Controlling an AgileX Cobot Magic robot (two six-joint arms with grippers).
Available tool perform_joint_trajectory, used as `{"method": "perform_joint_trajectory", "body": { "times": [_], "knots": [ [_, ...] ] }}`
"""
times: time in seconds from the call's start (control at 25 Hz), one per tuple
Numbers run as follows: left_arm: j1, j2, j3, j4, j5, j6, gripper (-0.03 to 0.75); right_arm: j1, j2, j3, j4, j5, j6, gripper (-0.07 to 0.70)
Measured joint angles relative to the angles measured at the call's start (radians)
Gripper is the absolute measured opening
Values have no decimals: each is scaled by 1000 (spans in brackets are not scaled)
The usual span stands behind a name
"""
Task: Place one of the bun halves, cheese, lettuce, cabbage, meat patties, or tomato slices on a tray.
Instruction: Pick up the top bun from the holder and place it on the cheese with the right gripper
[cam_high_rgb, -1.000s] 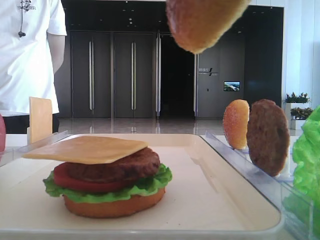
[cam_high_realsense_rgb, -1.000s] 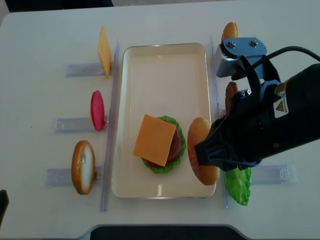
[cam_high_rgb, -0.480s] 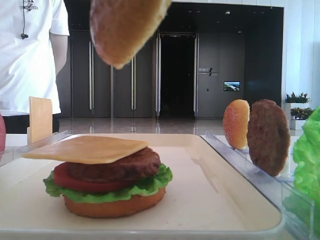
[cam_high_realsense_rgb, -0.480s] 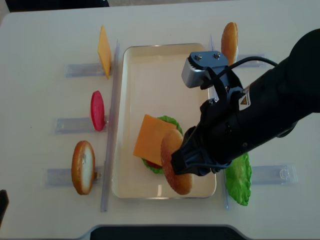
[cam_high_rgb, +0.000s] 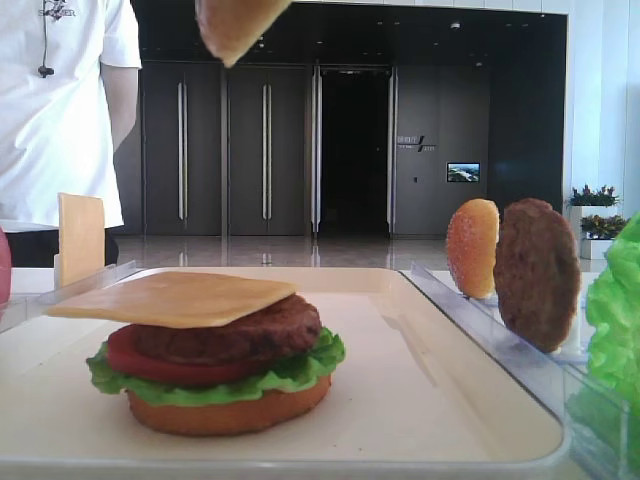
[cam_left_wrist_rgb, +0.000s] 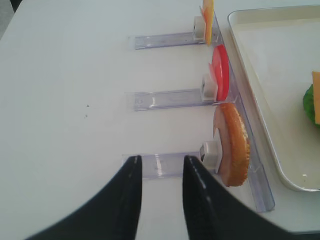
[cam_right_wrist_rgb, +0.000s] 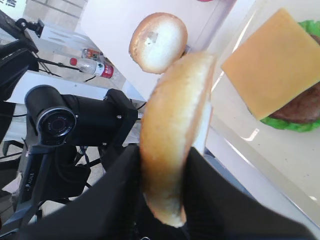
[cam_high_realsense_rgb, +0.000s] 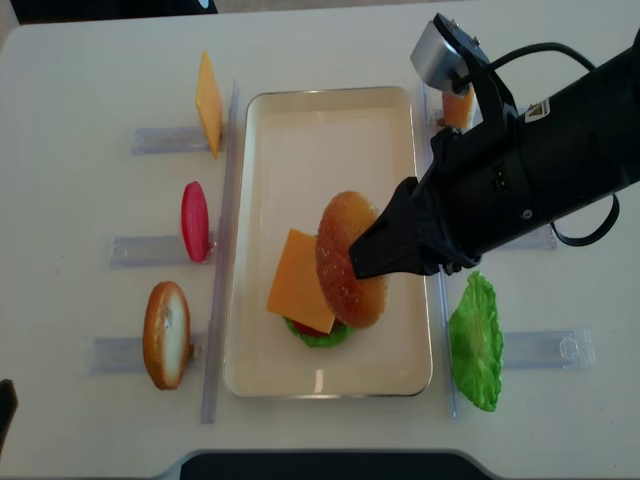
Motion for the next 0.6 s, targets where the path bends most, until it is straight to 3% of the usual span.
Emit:
{"method": "perform_joint_trajectory", "body": {
  "times": [0.28,0.6],
  "knots": [
    [0,0,0,0,0,0,219,-26,146,28,215,58,-230,219],
    [0,0,0,0,0,0,219,-26,263,28,295,76,-382,219]
  ]
}}
